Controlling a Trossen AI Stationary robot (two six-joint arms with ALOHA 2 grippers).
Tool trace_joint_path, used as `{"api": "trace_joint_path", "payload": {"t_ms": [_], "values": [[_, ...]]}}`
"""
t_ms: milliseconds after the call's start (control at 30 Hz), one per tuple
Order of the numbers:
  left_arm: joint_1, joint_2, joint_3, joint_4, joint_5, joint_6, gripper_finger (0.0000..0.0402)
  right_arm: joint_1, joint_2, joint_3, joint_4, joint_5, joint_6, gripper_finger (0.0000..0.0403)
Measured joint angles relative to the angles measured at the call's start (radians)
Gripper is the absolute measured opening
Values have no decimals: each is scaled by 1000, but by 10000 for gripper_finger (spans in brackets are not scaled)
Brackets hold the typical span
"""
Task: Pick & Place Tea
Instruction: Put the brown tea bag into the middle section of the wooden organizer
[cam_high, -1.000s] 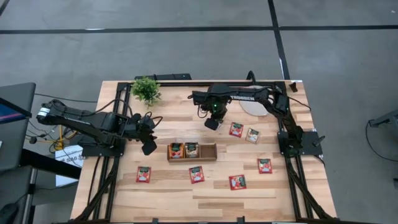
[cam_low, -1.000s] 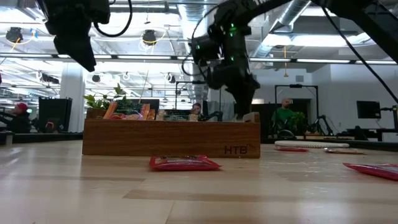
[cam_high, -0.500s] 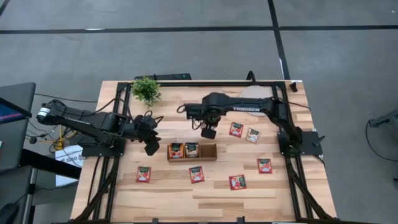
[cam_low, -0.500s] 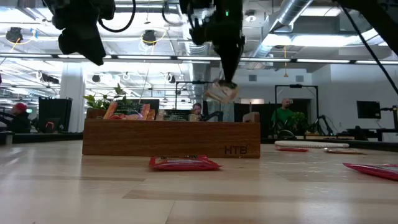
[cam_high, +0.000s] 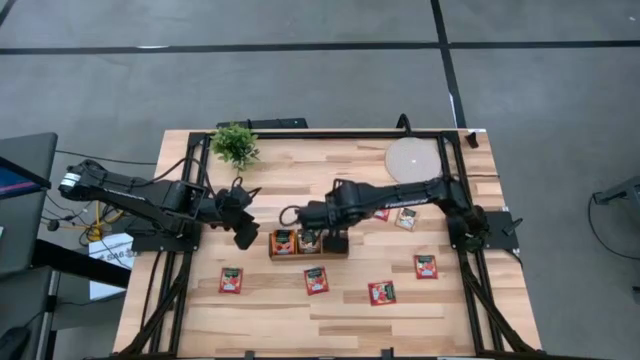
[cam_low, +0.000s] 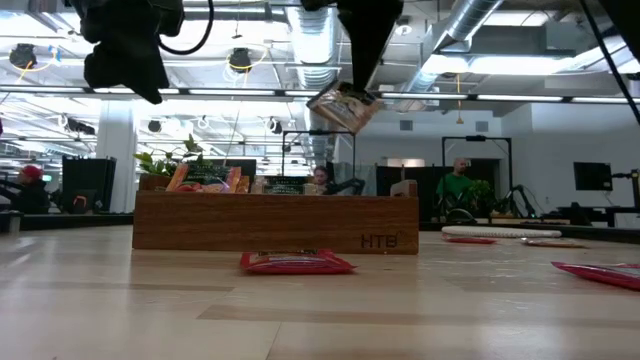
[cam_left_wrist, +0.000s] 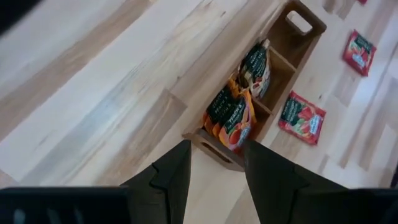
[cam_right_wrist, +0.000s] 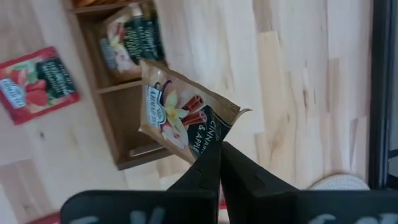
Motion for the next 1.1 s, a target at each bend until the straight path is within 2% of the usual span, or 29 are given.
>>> {"api": "trace_joint_path", "payload": {"t_ms": [167, 400, 567, 800, 967, 1100], "values": [[-1, 14, 0, 111, 0, -81, 137, 47, 0, 0, 13, 22, 24, 0], [-41, 118, 0, 540, 1, -21, 137, 87, 0, 0, 73, 29, 39, 0], [-55, 229, 1, 733, 19, 12, 137, 99, 0, 0, 83, 28, 40, 0], [-59, 250, -1, 790, 25, 40, 137, 120, -6, -2, 34, 47, 36, 0], [-57, 250, -1, 772, 40, 113, 137, 136, -6, -2, 36, 9, -48, 0], [-57, 251, -1, 772, 91, 148, 137, 149, -6, -2, 38, -2, -118, 0]]}}
